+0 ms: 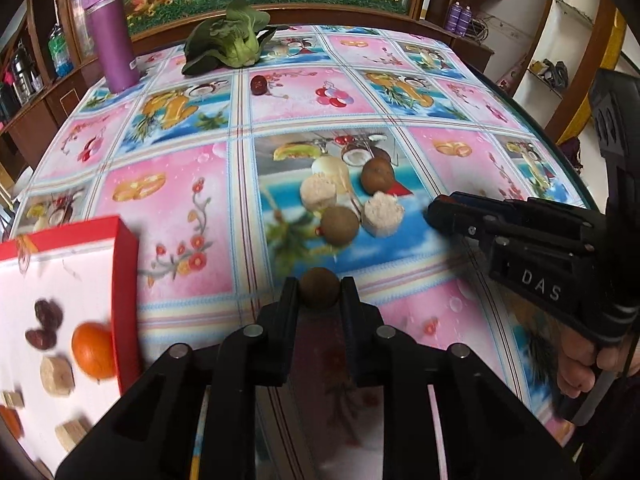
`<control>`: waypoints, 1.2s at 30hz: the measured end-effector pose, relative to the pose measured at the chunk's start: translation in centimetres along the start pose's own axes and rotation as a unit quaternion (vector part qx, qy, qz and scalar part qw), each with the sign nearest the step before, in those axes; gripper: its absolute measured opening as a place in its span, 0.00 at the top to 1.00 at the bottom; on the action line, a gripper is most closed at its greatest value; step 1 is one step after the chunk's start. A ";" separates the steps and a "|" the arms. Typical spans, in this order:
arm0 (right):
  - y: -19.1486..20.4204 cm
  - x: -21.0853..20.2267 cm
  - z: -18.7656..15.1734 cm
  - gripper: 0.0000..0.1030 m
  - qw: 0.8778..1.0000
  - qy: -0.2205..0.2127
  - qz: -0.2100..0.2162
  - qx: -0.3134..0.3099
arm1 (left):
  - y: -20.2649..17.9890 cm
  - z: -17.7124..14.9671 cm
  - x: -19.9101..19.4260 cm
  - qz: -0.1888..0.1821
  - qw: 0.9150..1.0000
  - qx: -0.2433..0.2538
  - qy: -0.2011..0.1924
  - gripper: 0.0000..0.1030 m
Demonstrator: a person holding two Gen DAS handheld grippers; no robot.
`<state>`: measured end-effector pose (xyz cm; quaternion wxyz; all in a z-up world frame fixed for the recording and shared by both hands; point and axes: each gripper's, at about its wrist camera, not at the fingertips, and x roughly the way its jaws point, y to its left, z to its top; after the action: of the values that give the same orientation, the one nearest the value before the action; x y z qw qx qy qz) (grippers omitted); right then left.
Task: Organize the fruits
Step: 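Grasp a red date with the right gripper while the left gripper grasps a brown ball, then carry the date and brown ball over the white tray and open both grippers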
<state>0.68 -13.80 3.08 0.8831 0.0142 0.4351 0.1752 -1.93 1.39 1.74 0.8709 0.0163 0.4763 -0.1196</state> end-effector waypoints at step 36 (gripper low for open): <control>21.9 -4.7 -2.1 0.83 0.982 -0.045 0.120 -0.136 | 11.4 -9.2 -16.3 0.176 0.964 -0.113 -0.163 0.78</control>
<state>-10.11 4.98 9.29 0.8678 -0.0463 0.3623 0.3369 -15.39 16.89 9.35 0.9402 -0.0184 0.3281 0.0895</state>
